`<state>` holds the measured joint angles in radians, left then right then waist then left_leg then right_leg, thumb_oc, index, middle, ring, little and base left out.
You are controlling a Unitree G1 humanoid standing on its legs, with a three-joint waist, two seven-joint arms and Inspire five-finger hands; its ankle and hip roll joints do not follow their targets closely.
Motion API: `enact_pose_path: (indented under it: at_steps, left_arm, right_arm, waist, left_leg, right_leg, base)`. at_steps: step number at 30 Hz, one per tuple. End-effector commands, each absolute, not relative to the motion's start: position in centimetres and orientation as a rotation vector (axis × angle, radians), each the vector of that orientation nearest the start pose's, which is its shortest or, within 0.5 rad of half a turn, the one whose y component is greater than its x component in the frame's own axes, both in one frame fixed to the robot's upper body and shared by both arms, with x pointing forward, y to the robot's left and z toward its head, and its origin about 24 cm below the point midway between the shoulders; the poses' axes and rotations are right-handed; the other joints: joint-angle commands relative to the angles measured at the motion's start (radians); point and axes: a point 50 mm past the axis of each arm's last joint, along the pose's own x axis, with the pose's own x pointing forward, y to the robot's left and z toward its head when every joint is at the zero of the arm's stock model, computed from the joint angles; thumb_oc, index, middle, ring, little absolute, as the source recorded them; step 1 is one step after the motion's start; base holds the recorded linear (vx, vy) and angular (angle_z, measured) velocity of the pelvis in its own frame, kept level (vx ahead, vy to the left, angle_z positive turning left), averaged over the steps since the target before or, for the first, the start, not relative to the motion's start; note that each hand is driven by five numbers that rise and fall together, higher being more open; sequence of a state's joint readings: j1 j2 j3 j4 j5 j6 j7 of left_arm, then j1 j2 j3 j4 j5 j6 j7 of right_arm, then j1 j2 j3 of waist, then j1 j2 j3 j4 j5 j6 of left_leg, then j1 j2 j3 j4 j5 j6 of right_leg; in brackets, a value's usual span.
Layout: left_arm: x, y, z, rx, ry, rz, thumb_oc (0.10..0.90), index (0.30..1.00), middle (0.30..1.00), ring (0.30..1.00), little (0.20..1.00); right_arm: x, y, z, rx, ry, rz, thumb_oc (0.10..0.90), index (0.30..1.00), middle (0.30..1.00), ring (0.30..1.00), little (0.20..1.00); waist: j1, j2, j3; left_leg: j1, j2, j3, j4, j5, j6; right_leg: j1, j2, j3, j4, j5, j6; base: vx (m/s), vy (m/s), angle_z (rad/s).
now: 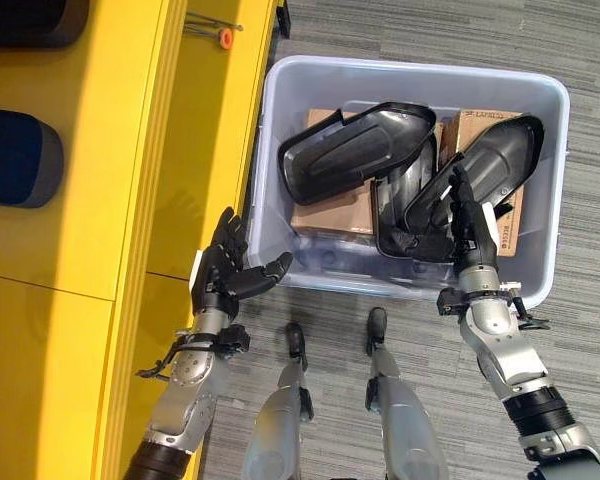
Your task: Move parts from the plastic box to the shelf.
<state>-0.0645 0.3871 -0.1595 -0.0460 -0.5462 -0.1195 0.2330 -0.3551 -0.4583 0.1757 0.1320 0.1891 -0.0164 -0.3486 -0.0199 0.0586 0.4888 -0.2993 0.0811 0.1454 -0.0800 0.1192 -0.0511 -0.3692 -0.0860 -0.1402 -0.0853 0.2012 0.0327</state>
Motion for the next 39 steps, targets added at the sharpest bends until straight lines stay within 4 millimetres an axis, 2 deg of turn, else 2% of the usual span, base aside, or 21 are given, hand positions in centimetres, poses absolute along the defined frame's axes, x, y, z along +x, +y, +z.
enact_pose_path:
  at_steps: [1, 7, 17, 29, 34, 35, 37, 39]
  left_arm:
    - [25.7, 19.6, 11.4, -0.179, -0.331, 0.053, 0.9, 1.0, 1.0, 1.0, 1.0]
    - [25.6, 19.5, 11.5, -0.191, -0.337, 0.059, 0.9, 1.0, 1.0, 1.0, 1.0]
    - [25.8, 19.2, 11.9, -0.214, -0.358, 0.054, 0.9, 1.0, 1.0, 1.0, 1.0]
    - [26.0, 18.8, 12.5, -0.228, -0.383, 0.036, 0.9, 1.0, 1.0, 1.0, 1.0]
    - [26.0, 18.5, 12.5, -0.236, -0.383, 0.027, 0.9, 1.0, 1.0, 1.0, 1.0]
    - [26.0, 18.5, 12.5, -0.237, -0.383, 0.026, 0.9, 1.0, 1.0, 1.0, 1.0]
    - [26.1, 18.5, 12.5, -0.237, -0.384, 0.021, 0.9, 1.0, 1.0, 1.0, 1.0]
    - [26.1, 18.4, 12.6, -0.236, -0.387, 0.019, 0.9, 1.0, 1.0, 1.0, 1.0]
  right_arm:
    - [32.0, -19.7, 15.0, -0.297, -0.392, -0.249, 0.9, 1.0, 1.0, 1.0, 1.0]
    - [32.3, -19.5, 14.5, -0.293, -0.369, -0.266, 0.9, 1.0, 1.0, 1.0, 1.0]
    - [33.8, -20.1, 13.5, -0.413, -0.293, -0.36, 0.9, 1.0, 1.0, 1.0, 1.0]
    - [35.4, -20.4, 13.3, -0.434, -0.237, -0.412, 0.9, 1.0, 1.0, 1.0, 1.0]
    - [36.1, -20.4, 12.6, -0.441, -0.181, -0.429, 0.9, 1.0, 1.0, 1.0, 1.0]
    - [36.2, -20.4, 12.4, -0.442, -0.172, -0.43, 0.641, 0.638, 0.638, 0.638, 0.638]
    - [36.3, -20.4, 12.2, -0.455, -0.155, -0.428, 0.4, 0.3, 0.3, 0.3, 0.3]
    - [36.4, -20.4, 12.0, -0.473, -0.144, -0.419, 0.4, 0.3, 0.3, 0.3, 0.3]
  waist:
    - [0.0, -0.04, -0.069]
    - [0.001, -0.035, -0.061]
    - [0.007, -0.02, -0.047]
    - [0.018, -0.009, -0.039]
    - [0.025, -0.007, -0.033]
    - [0.025, -0.008, -0.031]
    - [0.025, -0.007, -0.031]
    - [0.025, -0.007, -0.03]
  left_leg:
    - [-0.05, 0.04, -0.064, 0.124, -0.082, -0.024]
    - [-0.062, 0.035, -0.067, 0.131, -0.085, -0.022]
    - [-0.077, 0.027, -0.07, 0.14, -0.09, -0.015]
    - [-0.095, 0.022, -0.074, 0.137, -0.084, -0.015]
    - [-0.095, 0.021, -0.075, 0.136, -0.084, -0.015]
    - [-0.096, 0.021, -0.076, 0.137, -0.084, -0.015]
    - [-0.096, 0.021, -0.075, 0.137, -0.084, -0.015]
    - [-0.094, 0.02, -0.076, 0.134, -0.084, -0.014]
  right_leg:
    - [0.022, -0.159, 0.041, 0.061, -0.099, 0.134]
    - [0.013, -0.162, 0.042, 0.065, -0.099, 0.134]
    - [-0.002, -0.166, 0.044, 0.074, -0.098, 0.132]
    - [-0.018, -0.165, 0.045, 0.078, -0.097, 0.13]
    - [-0.021, -0.164, 0.046, 0.083, -0.099, 0.13]
    - [-0.021, -0.163, 0.047, 0.083, -0.099, 0.13]
    - [-0.022, -0.164, 0.047, 0.083, -0.099, 0.13]
    - [-0.021, -0.164, 0.046, 0.083, -0.099, 0.13]
  base:
    - [0.0, 0.0, 0.0]
    - [0.0, 0.0, 0.0]
    - [0.0, 0.0, 0.0]
    - [0.0, 0.0, 0.01]
    - [0.0, 0.0, 0.0]
    - [0.0, 0.0, 0.0]
    - [0.0, 0.0, 0.0]
    - [0.0, 0.0, 0.0]
